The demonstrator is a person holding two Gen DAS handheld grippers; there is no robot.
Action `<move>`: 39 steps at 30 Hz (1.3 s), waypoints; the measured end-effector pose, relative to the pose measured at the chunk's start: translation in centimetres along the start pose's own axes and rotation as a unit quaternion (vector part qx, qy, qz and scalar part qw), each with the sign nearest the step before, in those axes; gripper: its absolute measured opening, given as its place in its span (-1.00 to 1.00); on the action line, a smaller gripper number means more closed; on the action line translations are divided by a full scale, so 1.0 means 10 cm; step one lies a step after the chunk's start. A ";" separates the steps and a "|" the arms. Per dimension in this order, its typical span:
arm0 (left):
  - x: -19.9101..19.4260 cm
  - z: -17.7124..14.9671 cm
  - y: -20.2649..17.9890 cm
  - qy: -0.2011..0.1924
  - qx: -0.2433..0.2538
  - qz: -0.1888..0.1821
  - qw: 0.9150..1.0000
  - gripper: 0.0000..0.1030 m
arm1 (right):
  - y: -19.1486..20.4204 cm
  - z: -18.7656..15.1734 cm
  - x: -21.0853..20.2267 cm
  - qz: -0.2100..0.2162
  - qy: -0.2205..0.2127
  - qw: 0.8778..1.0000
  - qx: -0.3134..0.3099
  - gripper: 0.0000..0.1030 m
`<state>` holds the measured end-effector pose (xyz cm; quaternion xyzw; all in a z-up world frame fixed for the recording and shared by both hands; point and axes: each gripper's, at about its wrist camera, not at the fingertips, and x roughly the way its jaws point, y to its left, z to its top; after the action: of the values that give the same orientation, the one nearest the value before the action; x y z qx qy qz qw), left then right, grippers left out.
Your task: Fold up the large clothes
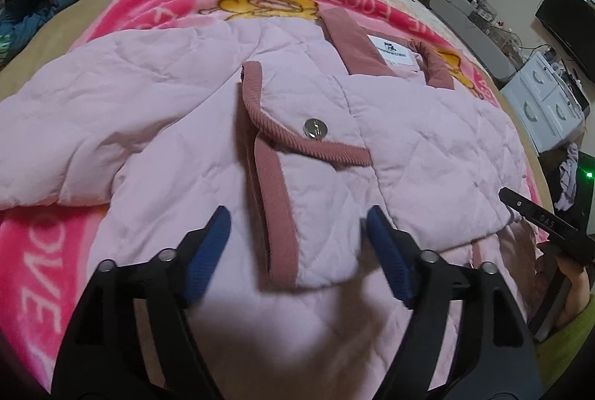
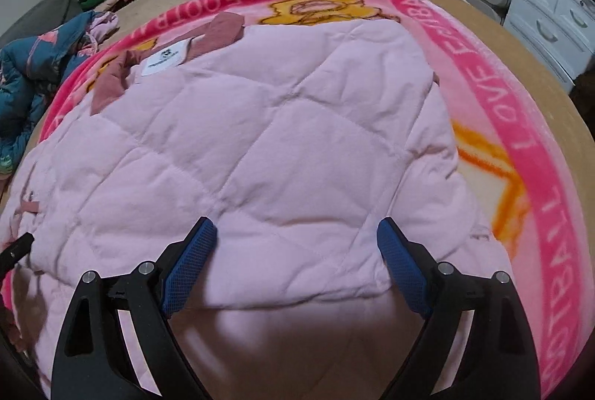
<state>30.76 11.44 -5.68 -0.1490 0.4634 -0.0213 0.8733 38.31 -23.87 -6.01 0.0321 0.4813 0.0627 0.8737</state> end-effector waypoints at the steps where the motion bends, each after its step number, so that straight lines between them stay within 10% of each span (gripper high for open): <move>1: -0.04 -0.01 0.00 -0.003 0.004 0.001 1.000 0.51 | 0.01 -0.02 -0.05 0.003 -0.002 1.000 -0.002 0.78; 4: -0.16 -0.06 0.00 -0.009 0.004 0.020 1.000 0.82 | 0.06 -0.10 -0.22 0.009 -0.016 1.000 -0.004 0.86; 39: -1.30 -0.31 1.34 -0.112 -0.134 0.102 0.979 0.82 | 2.00 -0.23 -1.18 0.119 -0.104 0.982 -0.103 0.92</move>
<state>19.43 25.74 -0.59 -0.2181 0.3740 0.1467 0.8894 28.57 -5.70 4.94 0.0052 0.3717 0.2115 0.9039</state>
